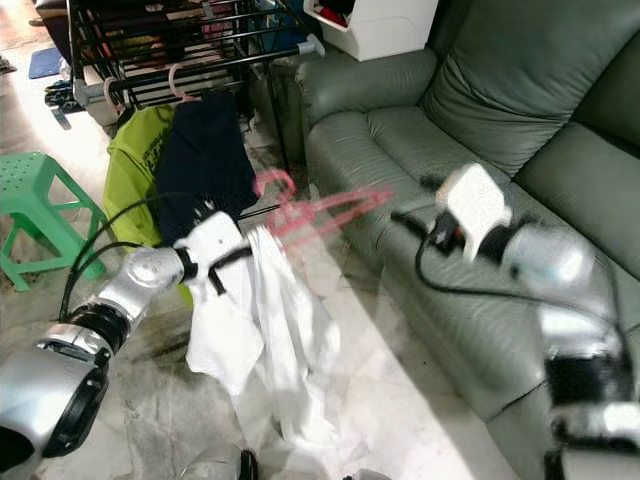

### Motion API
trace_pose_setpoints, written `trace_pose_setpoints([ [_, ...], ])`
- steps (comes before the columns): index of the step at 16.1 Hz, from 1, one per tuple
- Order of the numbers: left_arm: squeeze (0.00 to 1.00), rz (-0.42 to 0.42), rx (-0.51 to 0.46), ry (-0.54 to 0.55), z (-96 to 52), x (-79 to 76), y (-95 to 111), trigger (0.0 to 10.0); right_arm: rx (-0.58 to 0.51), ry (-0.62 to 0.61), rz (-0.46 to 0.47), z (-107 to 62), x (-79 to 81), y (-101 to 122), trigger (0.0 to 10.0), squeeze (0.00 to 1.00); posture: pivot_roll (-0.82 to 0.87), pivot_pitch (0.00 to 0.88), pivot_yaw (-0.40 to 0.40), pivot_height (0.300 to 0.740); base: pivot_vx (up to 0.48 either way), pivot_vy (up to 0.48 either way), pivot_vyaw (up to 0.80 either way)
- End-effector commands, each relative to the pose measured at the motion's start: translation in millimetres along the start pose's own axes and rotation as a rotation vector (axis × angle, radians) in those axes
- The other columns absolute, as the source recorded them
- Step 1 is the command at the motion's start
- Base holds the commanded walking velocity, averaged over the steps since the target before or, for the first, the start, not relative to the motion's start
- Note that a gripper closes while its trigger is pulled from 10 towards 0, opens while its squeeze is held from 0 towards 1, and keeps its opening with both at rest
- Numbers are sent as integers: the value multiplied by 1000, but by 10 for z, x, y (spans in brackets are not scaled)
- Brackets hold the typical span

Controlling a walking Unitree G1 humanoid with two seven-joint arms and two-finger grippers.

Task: Hang hanger

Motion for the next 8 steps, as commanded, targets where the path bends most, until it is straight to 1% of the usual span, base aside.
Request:
trace_pose_setpoints([
  [1, 0, 76, -145, 51, -60, 302, 404, 0, -41, -4, 47, 24, 78, 64, 10000, 1000, -73, 0, 51, 740, 0, 0, 0],
  [2, 0, 100, -193, 56, -104, 374, 519, 0, -70, -11, 108, 56, 138, 78, 10000, 1000, -70, 0, 54, 740, 0, 0, 0],
  [3, 0, 131, -235, 43, -136, 391, 613, 0, -77, -26, 144, 89, 170, 52, 10000, 1000, -70, 0, 54, 740, 0, 0, 0],
  [5, 0, 211, -337, -4, -218, 380, 835, 0, -57, -39, 171, 187, 288, -54, 10000, 1000, -50, 0, 55, 740, 0, 0, 0],
  [6, 0, 224, -353, -12, -230, 375, 875, 0, -54, -41, 177, 209, 308, -71, 10000, 1000, -50, 0, 55, 740, 0, 0, 0],
  [7, 0, 263, -412, -42, -280, 351, 1028, 0, -48, -37, 210, 286, 397, -110, 10000, 1000, -34, 0, 56, 740, 0, 0, 0],
  [8, 0, 267, -421, -45, -287, 350, 1057, 0, -48, -35, 217, 300, 414, -112, 10000, 1000, -34, 0, 56, 740, 0, 0, 0],
])
Point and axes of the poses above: a point about 5 cm out from each wrist's last joint towards the gripper, its own z axis pointing out of the wrist towards the gripper, its own y axis along the axis of the wrist's last joint, x = y × z, the point moved 5 cm from there along z, pointing out of the wrist towards the gripper, and after that the axes turned 4 degrees about z, right-handed, at the moved point
